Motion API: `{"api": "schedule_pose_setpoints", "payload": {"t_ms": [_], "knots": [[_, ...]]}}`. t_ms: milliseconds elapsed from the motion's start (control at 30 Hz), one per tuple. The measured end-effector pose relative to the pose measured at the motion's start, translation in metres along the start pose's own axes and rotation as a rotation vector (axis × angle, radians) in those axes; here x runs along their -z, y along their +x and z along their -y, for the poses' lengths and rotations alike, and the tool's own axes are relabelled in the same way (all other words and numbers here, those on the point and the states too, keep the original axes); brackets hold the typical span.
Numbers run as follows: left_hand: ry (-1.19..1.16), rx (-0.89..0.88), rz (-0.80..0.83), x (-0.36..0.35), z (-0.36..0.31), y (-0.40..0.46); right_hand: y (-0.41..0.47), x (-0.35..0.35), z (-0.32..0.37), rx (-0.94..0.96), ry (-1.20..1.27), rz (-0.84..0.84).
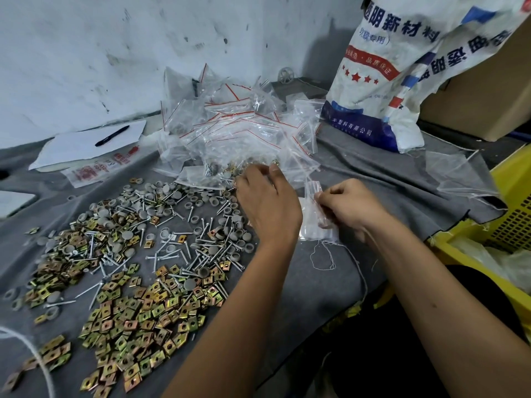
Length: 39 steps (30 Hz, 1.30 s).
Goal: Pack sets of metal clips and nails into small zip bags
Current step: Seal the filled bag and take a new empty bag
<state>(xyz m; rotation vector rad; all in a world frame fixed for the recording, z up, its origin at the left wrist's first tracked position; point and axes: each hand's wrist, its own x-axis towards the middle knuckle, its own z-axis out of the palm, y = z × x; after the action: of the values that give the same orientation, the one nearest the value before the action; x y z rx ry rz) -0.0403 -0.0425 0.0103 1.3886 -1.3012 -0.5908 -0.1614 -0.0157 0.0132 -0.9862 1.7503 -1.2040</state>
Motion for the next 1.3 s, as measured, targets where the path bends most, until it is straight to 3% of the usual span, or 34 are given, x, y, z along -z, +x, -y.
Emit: {"api": "schedule_pose_setpoints", "payload": {"t_ms": [200, 433, 533, 667, 700, 767, 833, 900, 1033, 1200, 1300], "knots": [[-0.063, 0.208, 0.337, -0.003, 0.003, -0.003, -0.002, -0.011, 0.001, -0.024, 0.196, 0.013], [0.087, 0.208, 0.342, 0.004, 0.012, -0.001, 0.010, -0.012, -0.017, 0.029, 0.091, -0.070], [0.245, 0.084, 0.335, 0.013, 0.013, 0.003, 0.018, -0.008, -0.023, 0.038, 0.029, -0.152], [0.694, -0.216, 0.207, 0.011, 0.011, -0.006, 0.022, -0.008, -0.030, 0.035, 0.033, -0.189], [0.684, -0.322, 0.185, 0.007, 0.009, -0.012, 0.022, -0.009, -0.031, 0.045, 0.016, -0.196], [0.524, -0.445, 0.308, -0.007, 0.005, -0.026, 0.022, -0.007, -0.032, 0.081, -0.070, -0.244], [0.326, -0.294, 0.481, -0.019, 0.002, -0.033, 0.023, 0.002, -0.032, 0.114, -0.131, -0.308], [0.282, -0.169, 0.546, -0.027, 0.008, -0.032, 0.024, 0.017, -0.030, 0.109, -0.123, -0.360], [0.548, -0.359, 0.691, -0.038, 0.023, -0.032, 0.028, 0.047, -0.023, 0.084, -0.033, -0.471], [0.801, -0.362, 0.800, -0.048, 0.027, -0.038, 0.021, 0.082, -0.007, 0.117, 0.042, -0.652], [0.753, -0.309, 0.834, -0.047, 0.023, -0.033, 0.013, 0.093, 0.010, 0.139, 0.146, -0.635]]}}
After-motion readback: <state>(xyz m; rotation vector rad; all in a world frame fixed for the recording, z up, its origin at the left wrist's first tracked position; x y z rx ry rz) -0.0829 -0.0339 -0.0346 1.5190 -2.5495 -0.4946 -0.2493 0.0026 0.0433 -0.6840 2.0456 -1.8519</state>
